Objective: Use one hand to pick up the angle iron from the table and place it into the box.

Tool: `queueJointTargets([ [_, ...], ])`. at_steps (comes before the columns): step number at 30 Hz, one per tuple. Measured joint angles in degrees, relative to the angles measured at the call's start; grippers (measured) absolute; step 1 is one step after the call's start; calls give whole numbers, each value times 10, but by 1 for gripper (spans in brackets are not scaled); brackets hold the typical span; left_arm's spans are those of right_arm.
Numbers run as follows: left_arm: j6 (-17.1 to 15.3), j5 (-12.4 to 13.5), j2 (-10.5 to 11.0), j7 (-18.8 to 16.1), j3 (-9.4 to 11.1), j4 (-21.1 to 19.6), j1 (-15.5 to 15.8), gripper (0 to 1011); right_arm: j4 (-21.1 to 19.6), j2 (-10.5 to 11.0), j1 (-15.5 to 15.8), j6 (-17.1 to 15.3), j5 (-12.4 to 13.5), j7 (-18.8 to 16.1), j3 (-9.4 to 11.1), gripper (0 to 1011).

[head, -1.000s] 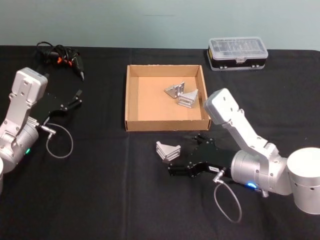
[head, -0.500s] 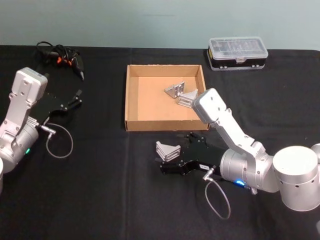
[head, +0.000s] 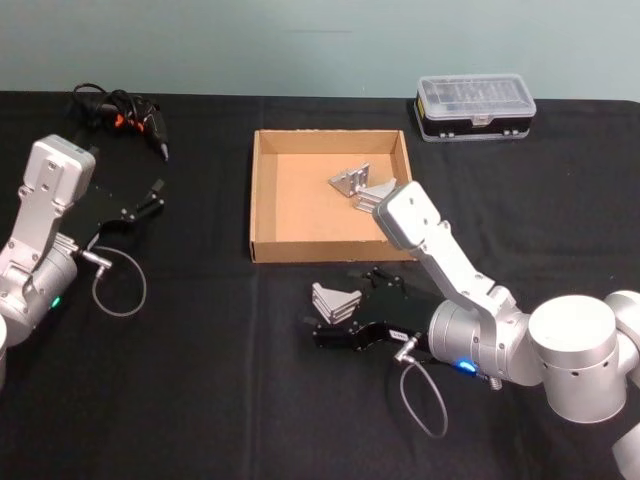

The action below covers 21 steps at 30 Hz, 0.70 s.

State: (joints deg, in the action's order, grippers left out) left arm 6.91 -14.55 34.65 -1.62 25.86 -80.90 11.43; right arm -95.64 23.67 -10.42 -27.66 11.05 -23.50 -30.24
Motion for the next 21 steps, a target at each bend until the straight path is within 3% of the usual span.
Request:
queueJointTargets([
  [21, 0, 0, 0, 0, 0, 0, 0, 1011, 15, -9, 2, 2, -15, -3, 7, 1000],
])
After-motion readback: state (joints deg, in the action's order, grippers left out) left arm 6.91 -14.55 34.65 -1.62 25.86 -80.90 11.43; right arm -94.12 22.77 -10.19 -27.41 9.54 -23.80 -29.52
